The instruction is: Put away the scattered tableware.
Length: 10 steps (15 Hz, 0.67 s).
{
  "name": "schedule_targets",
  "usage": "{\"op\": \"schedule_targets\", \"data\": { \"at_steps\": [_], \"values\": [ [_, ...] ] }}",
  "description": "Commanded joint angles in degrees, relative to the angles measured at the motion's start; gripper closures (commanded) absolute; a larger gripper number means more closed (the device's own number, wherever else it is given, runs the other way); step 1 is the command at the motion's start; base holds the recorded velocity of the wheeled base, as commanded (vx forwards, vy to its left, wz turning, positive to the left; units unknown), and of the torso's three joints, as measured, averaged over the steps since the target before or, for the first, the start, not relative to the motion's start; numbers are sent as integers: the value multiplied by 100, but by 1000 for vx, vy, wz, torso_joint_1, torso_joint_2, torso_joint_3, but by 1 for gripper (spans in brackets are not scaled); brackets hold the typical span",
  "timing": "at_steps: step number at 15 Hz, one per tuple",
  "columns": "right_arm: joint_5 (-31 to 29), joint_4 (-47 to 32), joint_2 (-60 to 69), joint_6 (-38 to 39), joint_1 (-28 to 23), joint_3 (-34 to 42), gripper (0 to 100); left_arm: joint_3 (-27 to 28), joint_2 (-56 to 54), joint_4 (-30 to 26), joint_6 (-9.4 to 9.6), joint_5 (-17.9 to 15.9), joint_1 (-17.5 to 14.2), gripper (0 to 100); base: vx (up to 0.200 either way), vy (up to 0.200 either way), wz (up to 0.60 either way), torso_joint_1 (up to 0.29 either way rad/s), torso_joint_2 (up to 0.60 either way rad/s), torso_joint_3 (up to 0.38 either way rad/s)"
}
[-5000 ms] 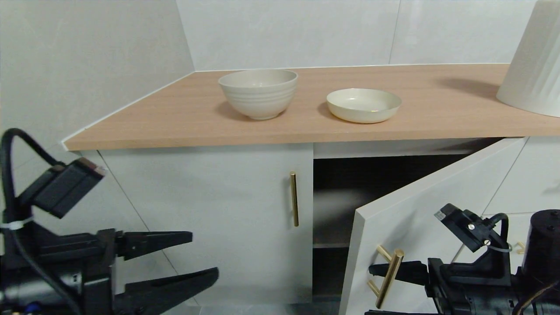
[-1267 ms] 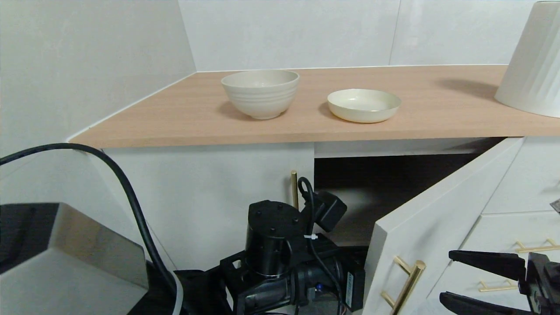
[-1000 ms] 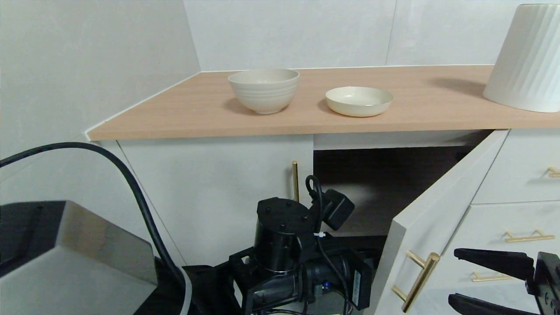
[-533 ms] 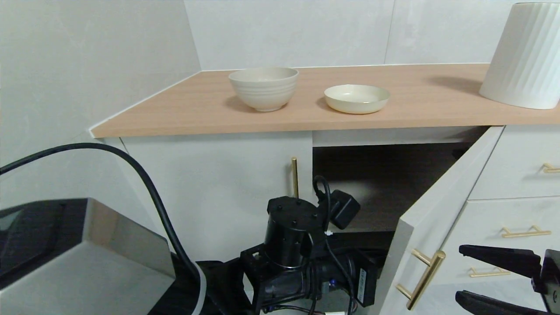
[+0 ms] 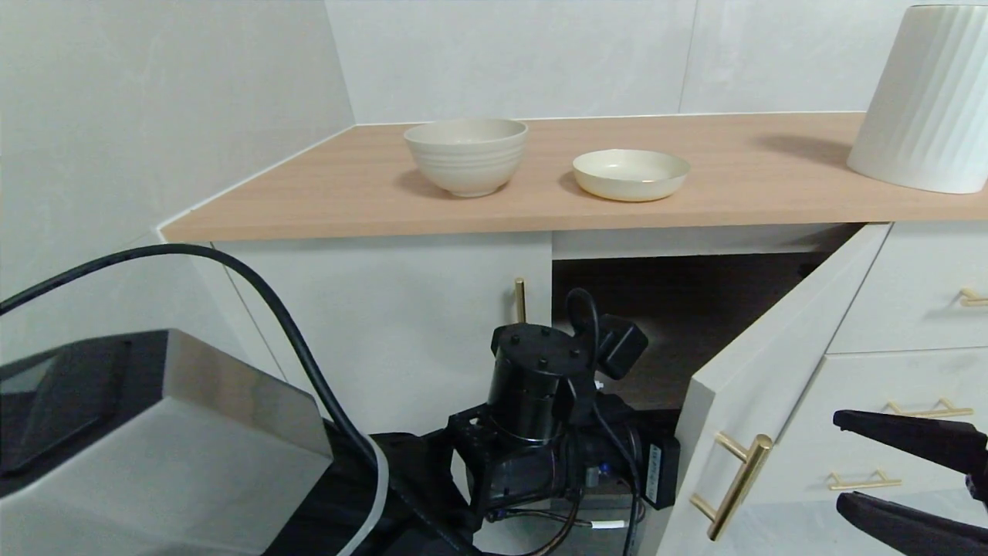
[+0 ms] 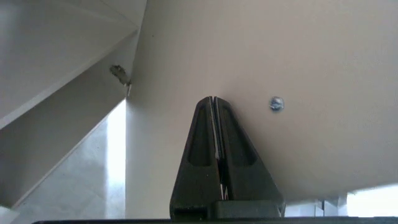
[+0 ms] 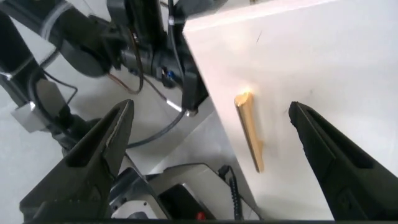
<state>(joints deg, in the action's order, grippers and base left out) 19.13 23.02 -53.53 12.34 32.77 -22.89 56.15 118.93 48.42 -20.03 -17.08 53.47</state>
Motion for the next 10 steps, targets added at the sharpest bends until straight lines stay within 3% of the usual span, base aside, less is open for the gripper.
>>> {"op": "schedule_targets", "data": {
  "at_steps": [1,2,5,10],
  "values": [
    [3,-69,185,6,-7,-119,0,19,34,1,-1,-6,23,100,0,0,0,0,0,0],
    [3,-315,264,6,-7,-207,0,19,7,1,-10,3,32,100,0,0,0,0,0,0],
    [3,-324,264,6,-7,-207,0,36,95,1,-1,64,32,100,-200,0,0,10,2,4],
    [3,-324,308,6,-7,-207,0,467,438,-140,-10,73,-38,100,0,0,0,0,0,0]
  ]
}}
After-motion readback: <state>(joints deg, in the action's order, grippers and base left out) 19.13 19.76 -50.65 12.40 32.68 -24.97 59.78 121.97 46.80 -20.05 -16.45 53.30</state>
